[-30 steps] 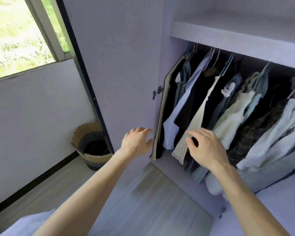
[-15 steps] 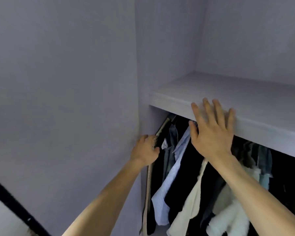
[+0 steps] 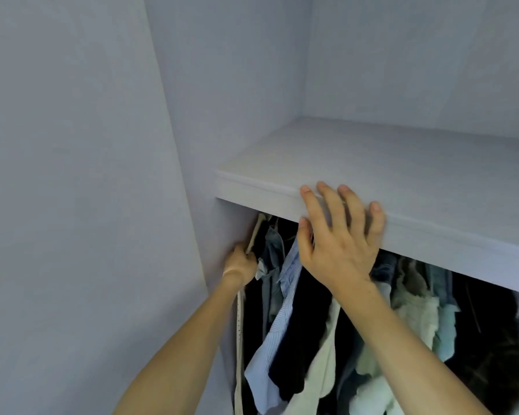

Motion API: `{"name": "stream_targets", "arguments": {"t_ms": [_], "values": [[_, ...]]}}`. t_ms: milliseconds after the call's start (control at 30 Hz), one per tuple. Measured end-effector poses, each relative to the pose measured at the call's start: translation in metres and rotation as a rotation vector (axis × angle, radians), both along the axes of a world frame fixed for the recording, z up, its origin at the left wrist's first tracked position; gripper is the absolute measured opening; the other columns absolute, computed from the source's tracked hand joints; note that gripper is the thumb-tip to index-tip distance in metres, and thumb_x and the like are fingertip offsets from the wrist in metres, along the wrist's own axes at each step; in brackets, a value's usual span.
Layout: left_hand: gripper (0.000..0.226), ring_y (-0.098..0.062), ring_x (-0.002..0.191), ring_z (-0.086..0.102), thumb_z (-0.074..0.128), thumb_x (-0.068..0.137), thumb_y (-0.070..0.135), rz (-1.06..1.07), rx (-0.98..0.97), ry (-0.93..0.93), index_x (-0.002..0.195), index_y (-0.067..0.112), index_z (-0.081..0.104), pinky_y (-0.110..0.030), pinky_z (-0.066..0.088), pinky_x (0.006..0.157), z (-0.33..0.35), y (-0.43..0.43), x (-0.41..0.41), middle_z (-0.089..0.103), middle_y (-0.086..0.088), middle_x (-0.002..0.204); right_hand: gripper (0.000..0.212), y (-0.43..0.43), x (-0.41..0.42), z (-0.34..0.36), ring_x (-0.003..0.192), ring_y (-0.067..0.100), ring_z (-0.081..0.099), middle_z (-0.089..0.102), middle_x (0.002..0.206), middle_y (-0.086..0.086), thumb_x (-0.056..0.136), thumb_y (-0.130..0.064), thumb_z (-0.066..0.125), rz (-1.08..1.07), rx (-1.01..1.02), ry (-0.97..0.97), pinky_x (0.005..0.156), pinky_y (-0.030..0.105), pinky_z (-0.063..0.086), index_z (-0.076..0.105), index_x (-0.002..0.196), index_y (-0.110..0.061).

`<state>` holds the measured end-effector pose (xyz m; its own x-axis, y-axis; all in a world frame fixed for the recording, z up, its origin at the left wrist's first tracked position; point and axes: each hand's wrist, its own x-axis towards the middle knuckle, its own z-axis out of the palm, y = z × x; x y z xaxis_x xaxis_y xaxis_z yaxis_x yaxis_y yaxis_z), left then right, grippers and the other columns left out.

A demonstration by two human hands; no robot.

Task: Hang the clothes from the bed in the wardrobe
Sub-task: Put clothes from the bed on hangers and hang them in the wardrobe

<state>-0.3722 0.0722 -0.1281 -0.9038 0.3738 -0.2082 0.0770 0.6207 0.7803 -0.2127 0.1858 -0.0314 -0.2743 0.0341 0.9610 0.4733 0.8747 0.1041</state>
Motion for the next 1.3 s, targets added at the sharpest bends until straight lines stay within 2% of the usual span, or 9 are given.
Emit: {"name": "stream_targets", "arguments": {"t_ms": [400,567,667,767,967,1033,1133,1200,1300], "values": [[0.042,-0.024,0.117,0.062,0.043,0.099,0.053,-0.007,0.287,0.071,0.133,0.034,0.059,-0.036,0.048,0.104,0.006,0.016,-0.011,0.066,0.003,0.127,0.046,0.000,-0.004,0.001,0.127,0.022,0.054,0.061,0.135,-0.004,0.090,-0.037,0.058,-0.049,0.011,0.018,0.115,0.047,0.024,0.061,0.135,-0.030],[0.035,-0.014,0.104,0.061,0.049,0.101,0.019,0.044,0.482,0.078,0.133,0.026,0.063,-0.023,0.044,0.096,0.020,0.015,-0.006,0.068,0.009,0.110,0.046,0.001,-0.004,0.000,0.126,0.021,0.052,0.062,0.133,-0.003,0.089,-0.038,0.058,-0.058,0.014,0.028,0.115,0.047,0.023,0.062,0.134,-0.031],[0.037,-0.006,0.101,0.058,0.050,0.102,0.018,0.035,0.550,0.073,0.136,0.026,0.060,-0.017,0.038,0.091,0.031,0.013,0.000,0.066,0.012,0.111,0.046,0.001,-0.003,0.002,0.126,0.022,0.053,0.062,0.134,-0.003,0.090,-0.037,0.058,-0.047,0.006,0.021,0.114,0.047,0.024,0.062,0.135,-0.030],[0.037,-0.005,0.114,0.056,0.050,0.103,0.018,0.039,0.583,0.081,0.139,0.026,0.058,-0.014,0.037,0.093,0.037,0.004,0.005,0.063,0.014,0.123,0.046,-0.001,-0.003,0.003,0.127,0.022,0.052,0.061,0.135,-0.002,0.091,-0.037,0.057,-0.028,-0.021,0.003,0.115,0.047,0.023,0.061,0.136,-0.030],[0.037,-0.008,0.123,0.053,0.050,0.104,0.018,0.064,0.647,0.065,0.140,0.024,0.055,0.005,0.041,0.065,0.037,-0.027,0.033,0.059,0.012,0.131,0.055,-0.003,0.004,-0.001,0.142,0.026,0.040,0.047,0.152,0.002,0.093,-0.037,0.052,-0.005,-0.056,-0.072,0.120,0.050,0.014,0.048,0.147,-0.027],[0.038,-0.007,0.125,0.053,0.050,0.104,0.017,0.043,0.628,0.106,0.141,0.024,0.054,0.001,0.044,0.076,0.034,-0.040,0.044,0.059,0.016,0.130,0.063,-0.008,0.008,-0.006,0.150,0.027,0.025,0.032,0.160,0.006,0.093,-0.036,0.051,0.019,-0.088,-0.118,0.122,0.053,0.007,0.038,0.153,-0.024],[0.037,0.000,0.124,0.056,0.050,0.104,0.020,0.009,0.578,0.159,0.138,0.032,0.058,-0.023,0.043,0.108,0.023,-0.065,0.058,0.064,0.021,0.128,0.070,-0.020,0.015,-0.028,0.153,0.027,0.015,0.022,0.164,0.009,0.088,-0.029,0.061,0.235,-0.124,-0.259,0.122,0.056,0.008,0.037,0.153,-0.019],[0.036,0.003,0.121,0.057,0.051,0.104,0.021,0.018,0.556,0.162,0.137,0.033,0.059,-0.030,0.043,0.109,0.018,-0.083,0.072,0.066,0.023,0.125,0.066,-0.027,0.019,-0.052,0.151,0.027,0.021,0.026,0.162,0.008,0.087,-0.026,0.061,0.415,-0.180,-0.359,0.120,0.055,0.022,0.044,0.150,-0.017],[0.035,0.000,0.120,0.059,0.052,0.103,0.019,0.064,0.536,0.143,0.134,0.033,0.062,-0.035,0.044,0.109,0.009,-0.113,0.098,0.068,0.021,0.123,0.059,-0.037,0.019,-0.089,0.143,0.023,0.037,0.036,0.157,0.002,0.088,-0.032,0.058,0.614,-0.512,-0.468,0.111,0.045,0.040,0.049,0.144,-0.016]]}}
